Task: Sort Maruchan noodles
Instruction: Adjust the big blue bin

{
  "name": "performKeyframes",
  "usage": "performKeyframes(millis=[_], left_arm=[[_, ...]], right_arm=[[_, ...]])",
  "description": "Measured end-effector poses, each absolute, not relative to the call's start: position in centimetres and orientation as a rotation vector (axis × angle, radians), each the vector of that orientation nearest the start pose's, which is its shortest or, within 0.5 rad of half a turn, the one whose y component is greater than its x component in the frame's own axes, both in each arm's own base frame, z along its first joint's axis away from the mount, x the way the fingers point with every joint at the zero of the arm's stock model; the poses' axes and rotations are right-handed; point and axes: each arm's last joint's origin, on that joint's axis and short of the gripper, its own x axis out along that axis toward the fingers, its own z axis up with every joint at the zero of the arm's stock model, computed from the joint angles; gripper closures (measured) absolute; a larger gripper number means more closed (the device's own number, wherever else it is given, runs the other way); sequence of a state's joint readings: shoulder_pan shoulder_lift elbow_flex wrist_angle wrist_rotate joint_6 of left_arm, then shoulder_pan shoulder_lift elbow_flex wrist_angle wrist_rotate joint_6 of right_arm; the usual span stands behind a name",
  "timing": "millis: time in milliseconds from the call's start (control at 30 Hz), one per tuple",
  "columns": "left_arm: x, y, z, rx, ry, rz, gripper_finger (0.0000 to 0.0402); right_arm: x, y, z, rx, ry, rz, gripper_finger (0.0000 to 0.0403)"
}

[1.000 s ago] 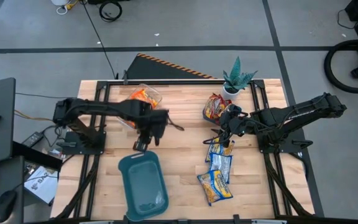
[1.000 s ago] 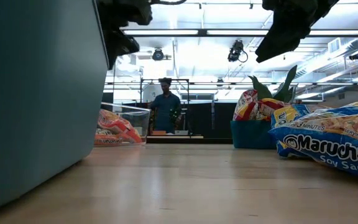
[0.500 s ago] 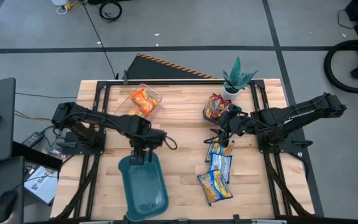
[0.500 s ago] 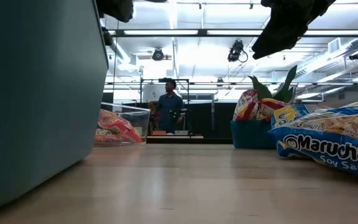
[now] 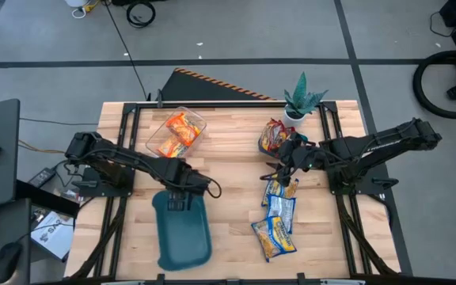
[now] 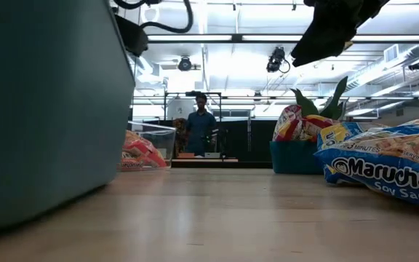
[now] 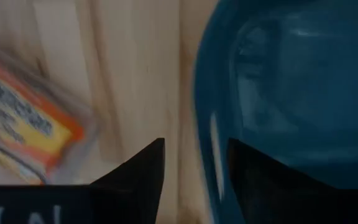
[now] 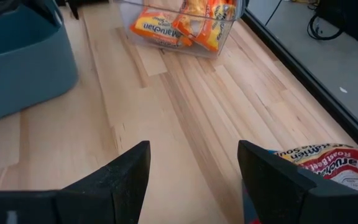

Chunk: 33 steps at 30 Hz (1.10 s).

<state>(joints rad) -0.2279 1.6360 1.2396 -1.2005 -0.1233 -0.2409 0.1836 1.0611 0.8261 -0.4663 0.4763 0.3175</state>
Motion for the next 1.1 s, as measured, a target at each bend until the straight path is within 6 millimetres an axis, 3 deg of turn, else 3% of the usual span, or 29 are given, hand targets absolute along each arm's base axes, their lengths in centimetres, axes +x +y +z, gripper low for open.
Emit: performKeyframes(millis=[233,533,867,1100], left_arm=[[28.6,-5.8,22.6,0.107,1.478,0.102,0.0264],[29.1,-2.8,22.7,0.018,1.453,0.275,0.0296],[29.8,0.7,22.8,0.012,1.4,0.341,0.0312],[29.8,1.7,22.8,0.053,1.412,0.31,0.0301]], right_arm=[[21.5,2.4,27.6,0.09,0.607,-0.364,0.0154],[21.5,2.4,27.6,0.091,0.604,-0.363,0.0155],[21.5,2.4,27.5,0.077,0.622,-0.329,0.0155],[21.2,2.1,27.0,0.16,0.788,-0.288,0.0156]])
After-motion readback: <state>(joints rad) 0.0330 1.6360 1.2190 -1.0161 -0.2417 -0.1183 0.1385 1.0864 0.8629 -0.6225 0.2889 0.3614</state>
